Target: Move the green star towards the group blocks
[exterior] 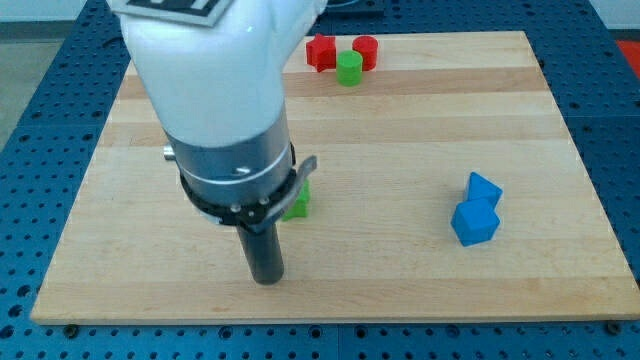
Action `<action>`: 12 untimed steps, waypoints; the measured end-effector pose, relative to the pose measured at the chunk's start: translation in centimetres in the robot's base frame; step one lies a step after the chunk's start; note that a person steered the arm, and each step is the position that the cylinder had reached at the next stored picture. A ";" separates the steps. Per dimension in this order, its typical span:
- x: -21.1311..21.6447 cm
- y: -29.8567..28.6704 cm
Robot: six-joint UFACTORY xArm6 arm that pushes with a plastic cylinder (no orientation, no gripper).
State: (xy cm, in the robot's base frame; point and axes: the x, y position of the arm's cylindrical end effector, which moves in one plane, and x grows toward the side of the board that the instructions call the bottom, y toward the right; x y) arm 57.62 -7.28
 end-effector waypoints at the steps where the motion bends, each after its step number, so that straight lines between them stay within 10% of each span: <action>1: -1.1 -0.1; 12: -3.0 -0.1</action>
State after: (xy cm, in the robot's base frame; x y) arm 54.64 -7.40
